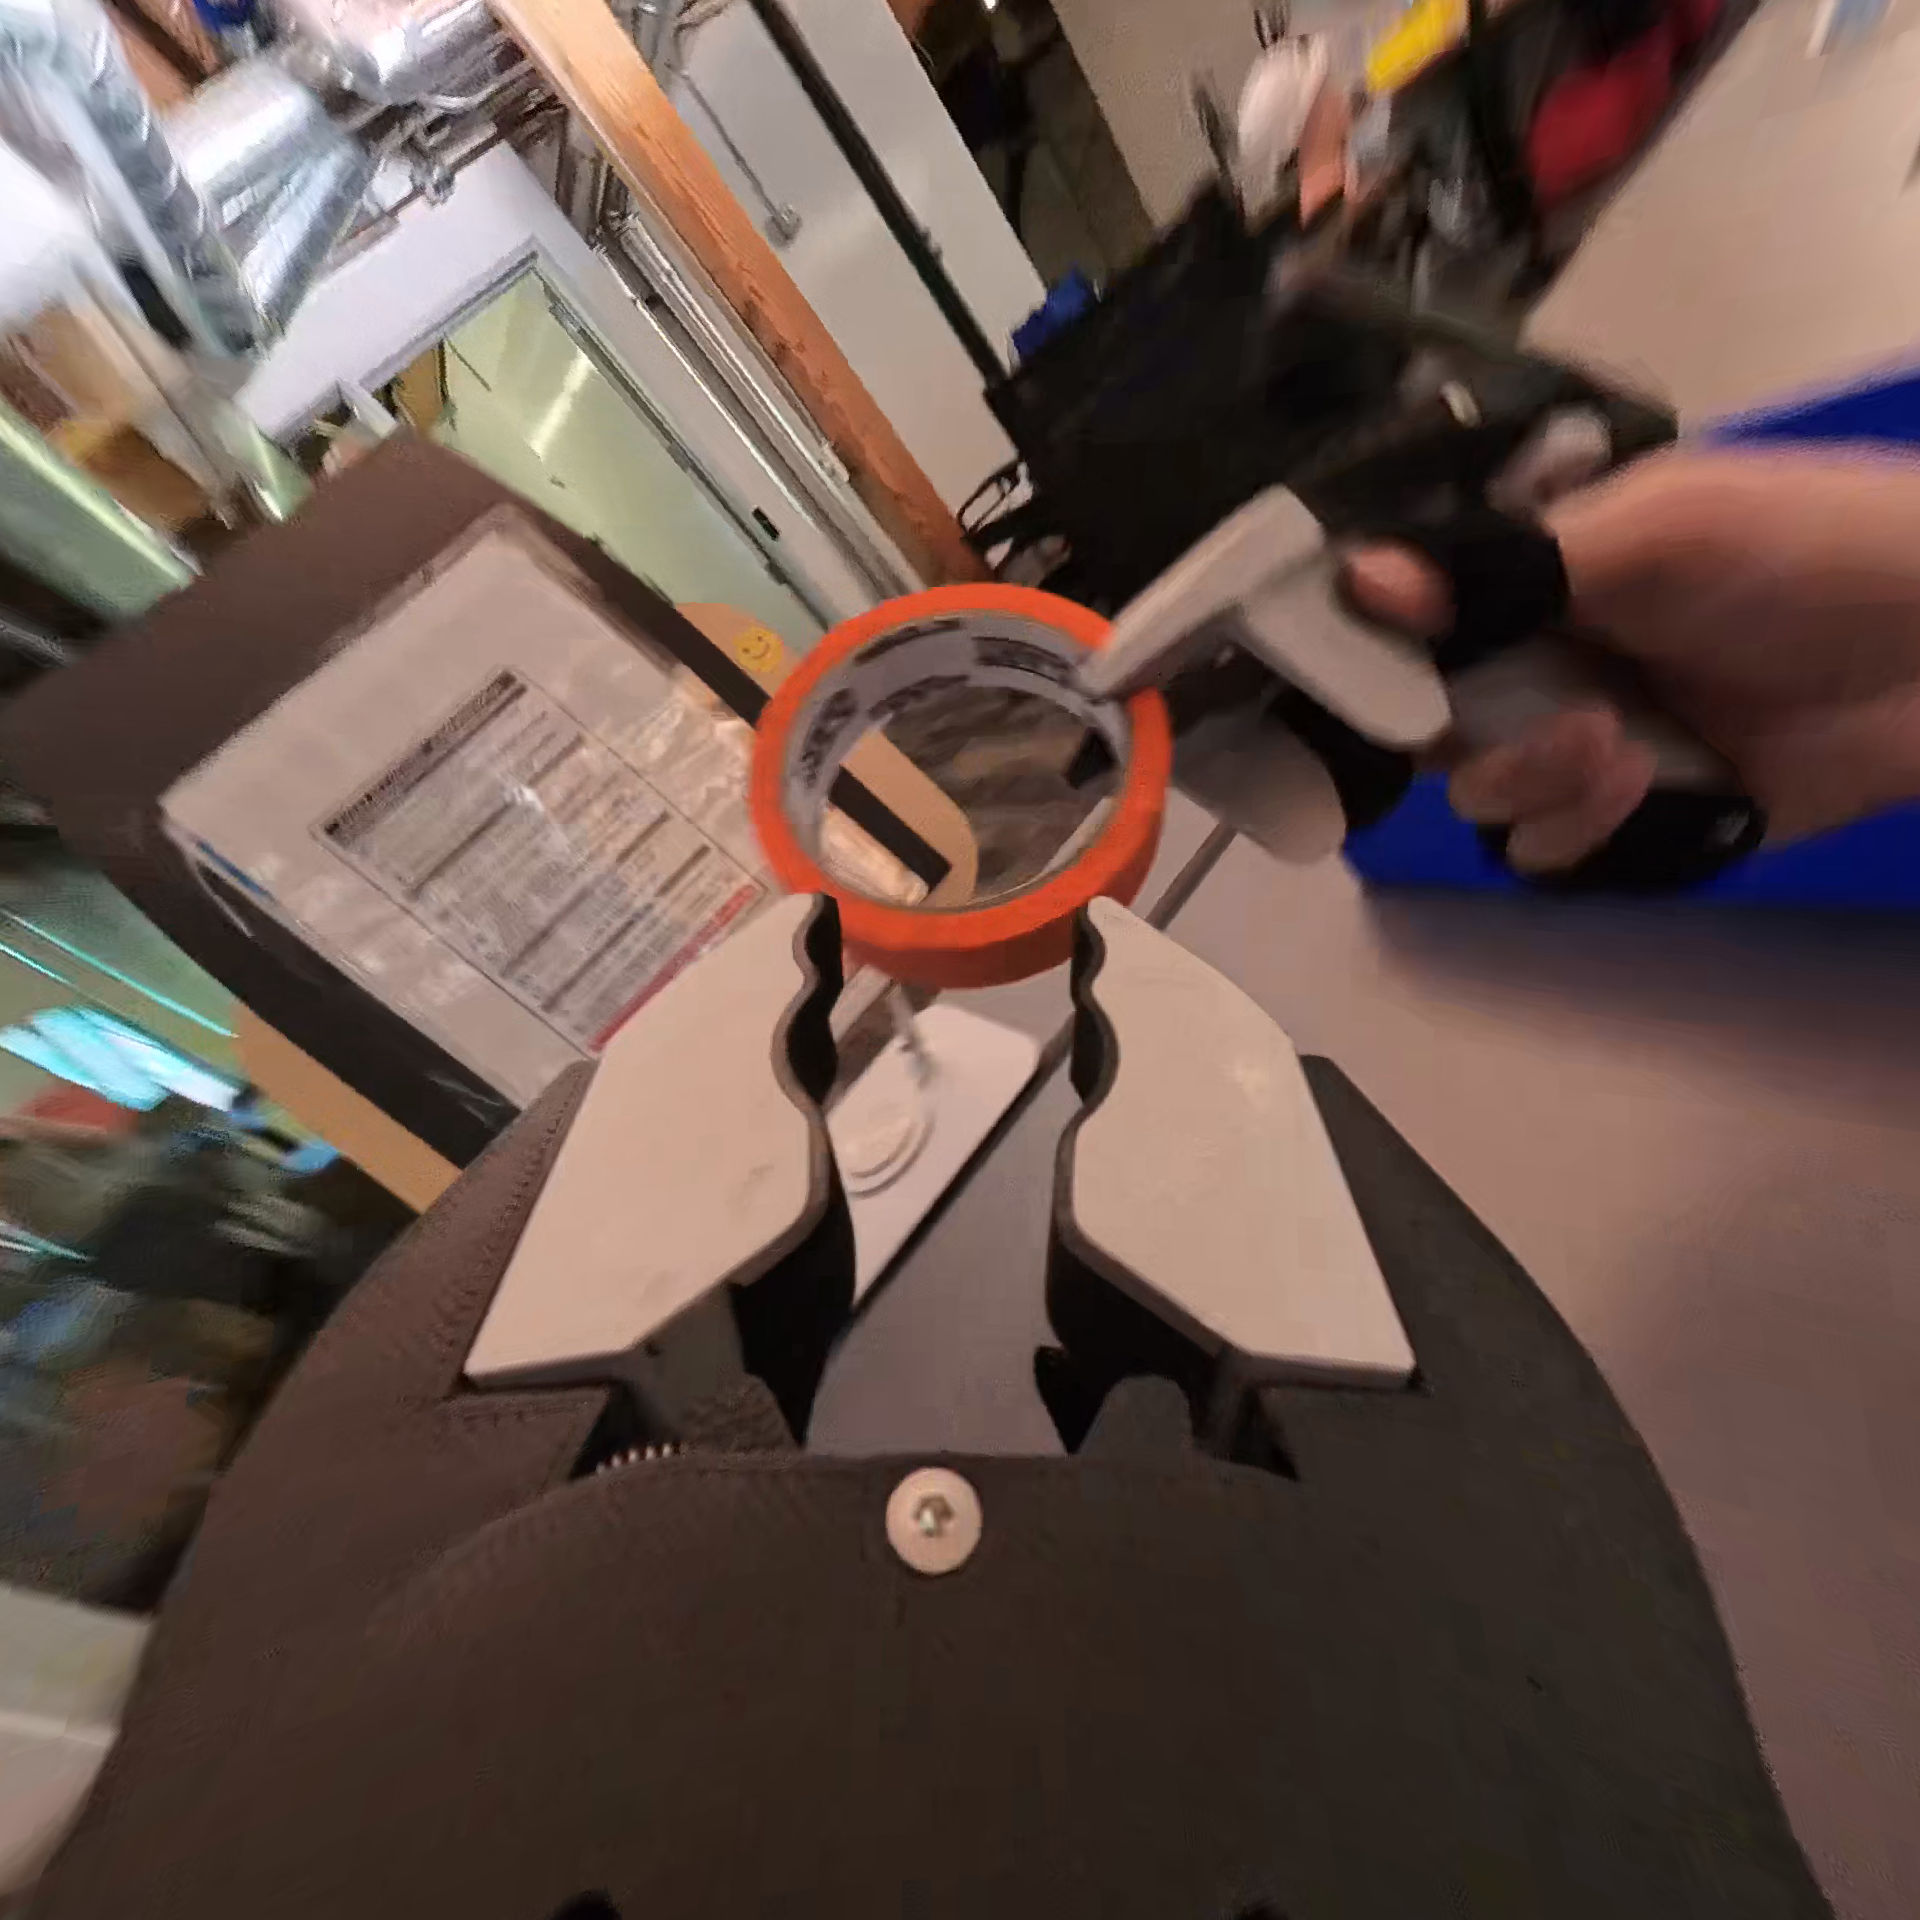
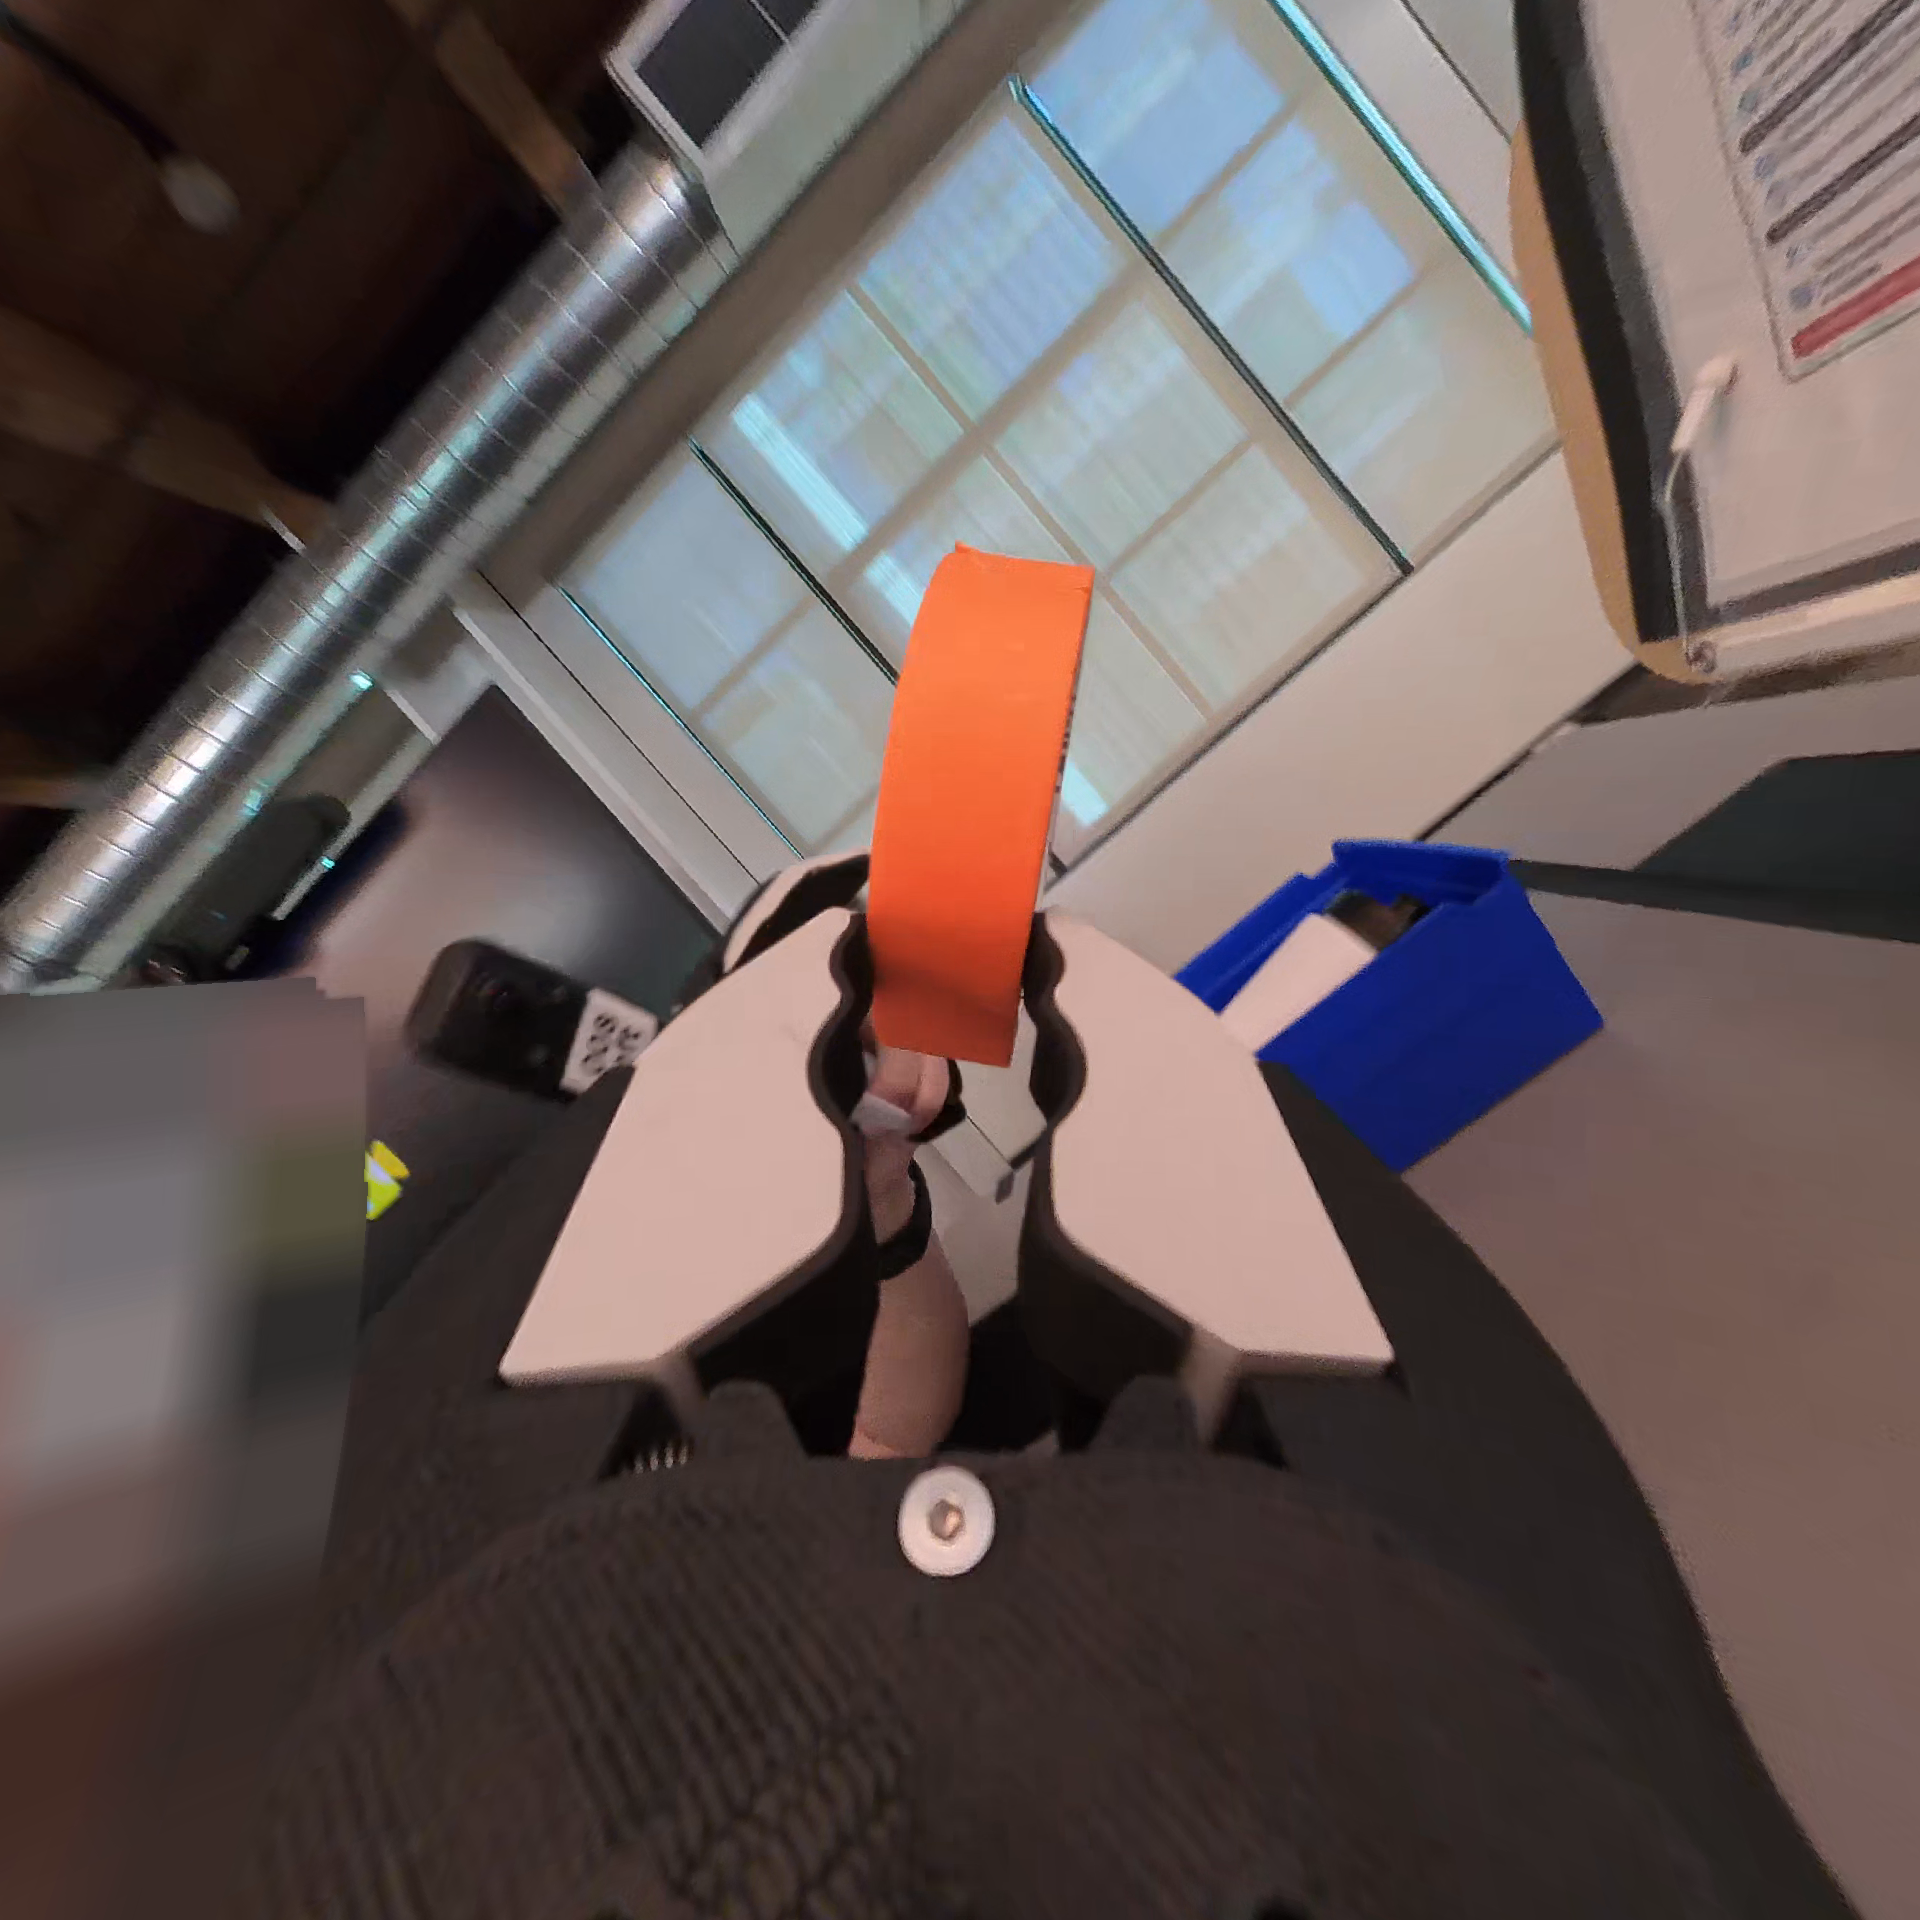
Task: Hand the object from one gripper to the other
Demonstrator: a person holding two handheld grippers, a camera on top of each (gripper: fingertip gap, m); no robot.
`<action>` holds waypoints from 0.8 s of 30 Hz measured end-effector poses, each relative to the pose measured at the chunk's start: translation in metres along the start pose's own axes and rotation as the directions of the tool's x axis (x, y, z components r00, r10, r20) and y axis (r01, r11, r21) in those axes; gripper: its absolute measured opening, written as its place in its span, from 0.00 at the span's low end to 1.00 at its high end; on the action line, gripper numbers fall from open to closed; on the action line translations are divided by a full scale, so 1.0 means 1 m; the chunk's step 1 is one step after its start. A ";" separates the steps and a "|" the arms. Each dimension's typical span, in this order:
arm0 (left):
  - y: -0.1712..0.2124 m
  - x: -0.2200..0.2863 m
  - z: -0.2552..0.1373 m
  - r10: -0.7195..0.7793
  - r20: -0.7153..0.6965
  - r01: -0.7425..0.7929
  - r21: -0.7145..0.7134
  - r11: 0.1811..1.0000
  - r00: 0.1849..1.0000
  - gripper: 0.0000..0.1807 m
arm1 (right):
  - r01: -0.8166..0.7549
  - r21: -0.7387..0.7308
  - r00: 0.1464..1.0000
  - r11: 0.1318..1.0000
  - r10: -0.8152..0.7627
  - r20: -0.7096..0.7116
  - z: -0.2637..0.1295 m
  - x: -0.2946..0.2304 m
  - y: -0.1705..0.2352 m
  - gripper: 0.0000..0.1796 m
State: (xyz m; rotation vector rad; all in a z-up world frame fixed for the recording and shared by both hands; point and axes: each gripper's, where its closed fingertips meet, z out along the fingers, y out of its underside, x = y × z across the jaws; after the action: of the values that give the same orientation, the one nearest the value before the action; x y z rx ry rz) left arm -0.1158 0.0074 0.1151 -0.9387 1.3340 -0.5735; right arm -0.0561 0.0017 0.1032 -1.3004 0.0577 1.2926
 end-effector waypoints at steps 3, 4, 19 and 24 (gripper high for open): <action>-0.004 -0.018 -0.006 -0.406 -0.122 0.415 0.053 0.908 0.906 0.28 | 0.021 0.053 0.998 0.998 -0.024 0.062 -0.006 -0.008 -0.011 0.16; -0.003 -0.017 -0.005 -0.509 -0.203 0.528 0.045 0.848 0.836 0.32 | 0.041 0.057 0.996 0.998 -0.045 0.078 -0.005 -0.012 -0.011 0.16; -0.011 0.014 -0.003 -0.559 -0.564 0.688 0.025 0.725 0.608 0.16 | 0.345 -0.096 0.938 0.934 -0.341 0.060 0.016 -0.026 0.014 0.30; 0.022 -0.001 0.012 -0.176 -0.190 0.189 0.052 0.981 0.966 0.16 | 0.760 -0.256 0.557 0.597 -0.802 -0.217 -0.005 -0.021 -0.015 0.37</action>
State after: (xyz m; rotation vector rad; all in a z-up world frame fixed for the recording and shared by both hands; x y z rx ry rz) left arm -0.1081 0.0221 0.0971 -0.9756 1.3905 -0.8611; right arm -0.0501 -0.0116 0.1248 -1.3899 -0.3718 0.2972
